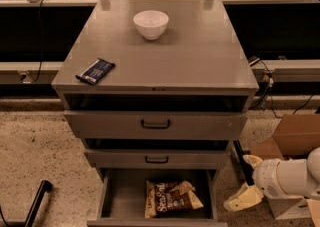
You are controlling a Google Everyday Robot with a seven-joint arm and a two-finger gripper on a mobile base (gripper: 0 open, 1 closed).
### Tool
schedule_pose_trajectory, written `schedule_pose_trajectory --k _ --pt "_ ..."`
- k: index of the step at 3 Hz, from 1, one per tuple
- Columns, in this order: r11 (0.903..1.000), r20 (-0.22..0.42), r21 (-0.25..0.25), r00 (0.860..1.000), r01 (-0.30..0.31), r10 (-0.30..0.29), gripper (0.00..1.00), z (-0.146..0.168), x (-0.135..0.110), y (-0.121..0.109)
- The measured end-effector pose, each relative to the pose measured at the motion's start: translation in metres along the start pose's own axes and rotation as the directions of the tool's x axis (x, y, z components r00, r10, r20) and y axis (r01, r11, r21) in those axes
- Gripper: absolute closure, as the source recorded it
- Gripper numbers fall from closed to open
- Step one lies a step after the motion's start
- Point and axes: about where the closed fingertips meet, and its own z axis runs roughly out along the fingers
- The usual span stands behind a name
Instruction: Pick brown chip bag from bottom drawer and place on counter
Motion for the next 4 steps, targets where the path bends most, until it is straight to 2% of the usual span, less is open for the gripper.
schedule_pose_trajectory --k 1,2,3,4 --pt "0.9974 0.019 -0.071 1.000 -0.009 0.011 0.00 0.034 -0.003 0.003" --pt "0.9883 0.070 -0.152 0.997 -0.010 0.021 0.00 0.109 0.004 0.013" --pt "0.9871 0.140 -0.159 0.990 0.022 0.001 0.00 0.177 0.013 0.023" --pt "0.9878 0.269 -0.145 0.963 0.056 -0.015 0.00 0.223 0.030 0.030"
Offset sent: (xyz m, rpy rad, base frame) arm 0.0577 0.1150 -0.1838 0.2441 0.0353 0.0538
